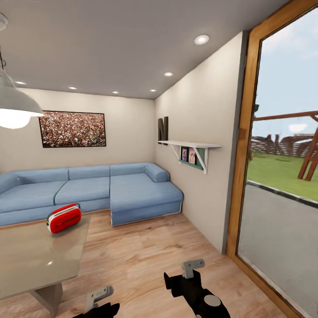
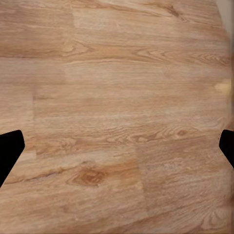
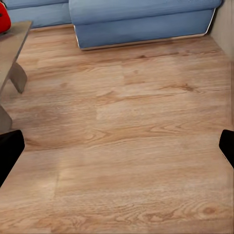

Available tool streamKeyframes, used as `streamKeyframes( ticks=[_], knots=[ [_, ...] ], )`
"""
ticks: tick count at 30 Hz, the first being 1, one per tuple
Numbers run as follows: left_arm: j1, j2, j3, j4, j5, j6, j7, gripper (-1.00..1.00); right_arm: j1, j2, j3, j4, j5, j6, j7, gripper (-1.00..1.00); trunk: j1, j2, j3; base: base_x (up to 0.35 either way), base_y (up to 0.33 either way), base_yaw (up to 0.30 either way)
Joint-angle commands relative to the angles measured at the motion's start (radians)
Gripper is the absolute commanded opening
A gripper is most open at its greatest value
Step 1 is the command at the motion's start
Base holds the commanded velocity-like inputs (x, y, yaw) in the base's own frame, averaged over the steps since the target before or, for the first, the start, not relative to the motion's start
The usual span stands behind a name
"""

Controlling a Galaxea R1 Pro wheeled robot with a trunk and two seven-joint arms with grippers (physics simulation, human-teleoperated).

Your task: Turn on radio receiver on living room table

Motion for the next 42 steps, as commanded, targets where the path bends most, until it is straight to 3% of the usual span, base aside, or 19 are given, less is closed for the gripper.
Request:
streamKeyframes(
  ticks=[1,17,28,42],
  knots=[
    [0.0,0.0,0.0,0.0,0.0,0.0,0.0,1.0,0.0,0.0,0.0,0.0,0.0,0.0,0.0,1.0,0.0,0.0,0.0,0.086,-0.332,0.125],
    [0.0,0.0,0.0,0.0,0.0,0.0,0.001,1.0,0.0,0.0,0.001,0.0,0.002,0.0,0.0,1.0,0.0,0.0,0.002,0.086,-0.332,0.243],
    [0.0,0.0,0.0,0.0,0.0,0.0,0.001,1.0,0.0,0.0,0.0,0.0,0.001,0.0,0.0,1.0,0.0,0.0,0.002,0.086,-0.332,0.078],
    [0.0,0.0,0.0,0.0,0.0,0.0,0.001,1.0,0.0,0.0,0.002,0.0,0.004,0.001,0.0,1.0,0.0,0.0,0.002,0.086,-0.332,0.287]
  ],
)
